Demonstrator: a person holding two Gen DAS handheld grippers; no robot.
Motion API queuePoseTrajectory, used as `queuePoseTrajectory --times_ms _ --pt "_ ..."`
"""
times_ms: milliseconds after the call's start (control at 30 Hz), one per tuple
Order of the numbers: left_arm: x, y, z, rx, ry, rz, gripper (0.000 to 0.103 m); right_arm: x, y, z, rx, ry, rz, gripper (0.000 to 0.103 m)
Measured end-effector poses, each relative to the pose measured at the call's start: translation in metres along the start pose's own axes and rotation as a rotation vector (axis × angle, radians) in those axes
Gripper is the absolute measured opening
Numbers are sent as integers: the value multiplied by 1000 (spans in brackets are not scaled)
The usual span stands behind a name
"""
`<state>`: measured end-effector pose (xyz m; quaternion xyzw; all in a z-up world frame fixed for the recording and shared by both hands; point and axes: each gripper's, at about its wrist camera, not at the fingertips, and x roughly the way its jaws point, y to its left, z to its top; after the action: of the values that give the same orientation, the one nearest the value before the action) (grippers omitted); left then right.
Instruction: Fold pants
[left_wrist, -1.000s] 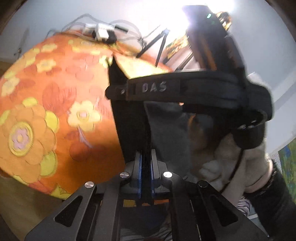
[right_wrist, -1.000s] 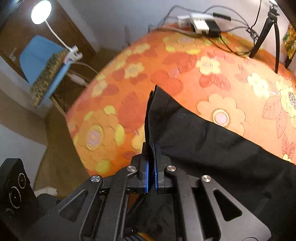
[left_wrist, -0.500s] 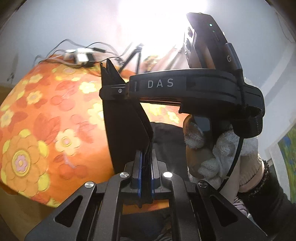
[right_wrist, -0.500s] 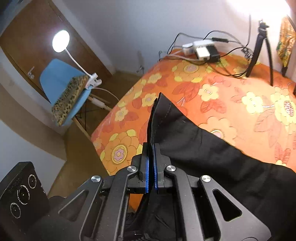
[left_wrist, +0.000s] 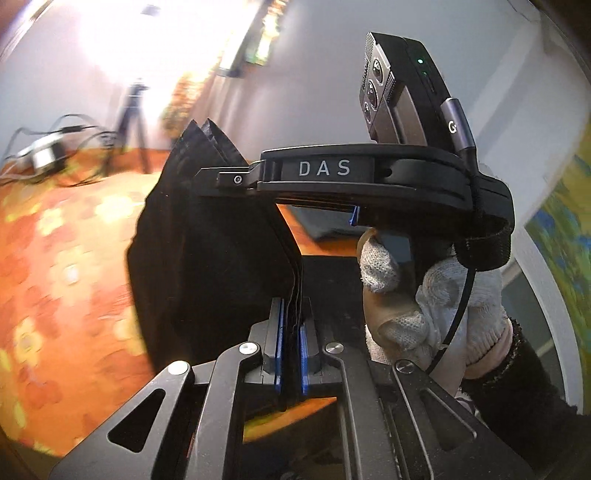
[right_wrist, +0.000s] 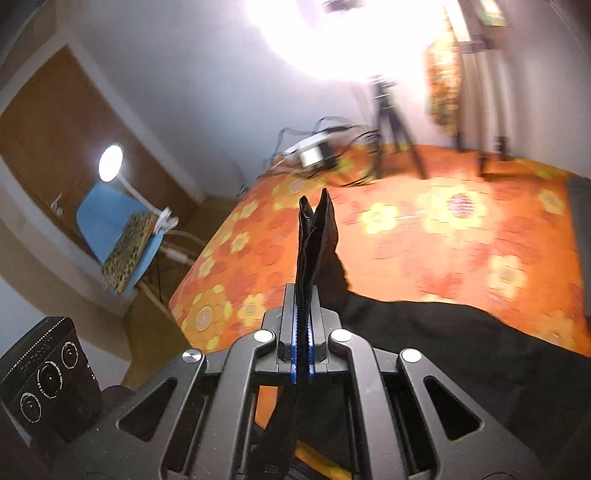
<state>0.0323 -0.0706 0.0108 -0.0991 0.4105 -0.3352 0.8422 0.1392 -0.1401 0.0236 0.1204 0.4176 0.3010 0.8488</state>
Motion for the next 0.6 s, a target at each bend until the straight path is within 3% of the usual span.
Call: queuePoseTrajectory --times_ms 300,600 --pt "108 -66 6 90 159 -95 5 -67 -120 -49 184 -64 -96 4" --pt "211 -98 -10 123 306 -133 5 -76 -221 -102 302 -51 -149 4"
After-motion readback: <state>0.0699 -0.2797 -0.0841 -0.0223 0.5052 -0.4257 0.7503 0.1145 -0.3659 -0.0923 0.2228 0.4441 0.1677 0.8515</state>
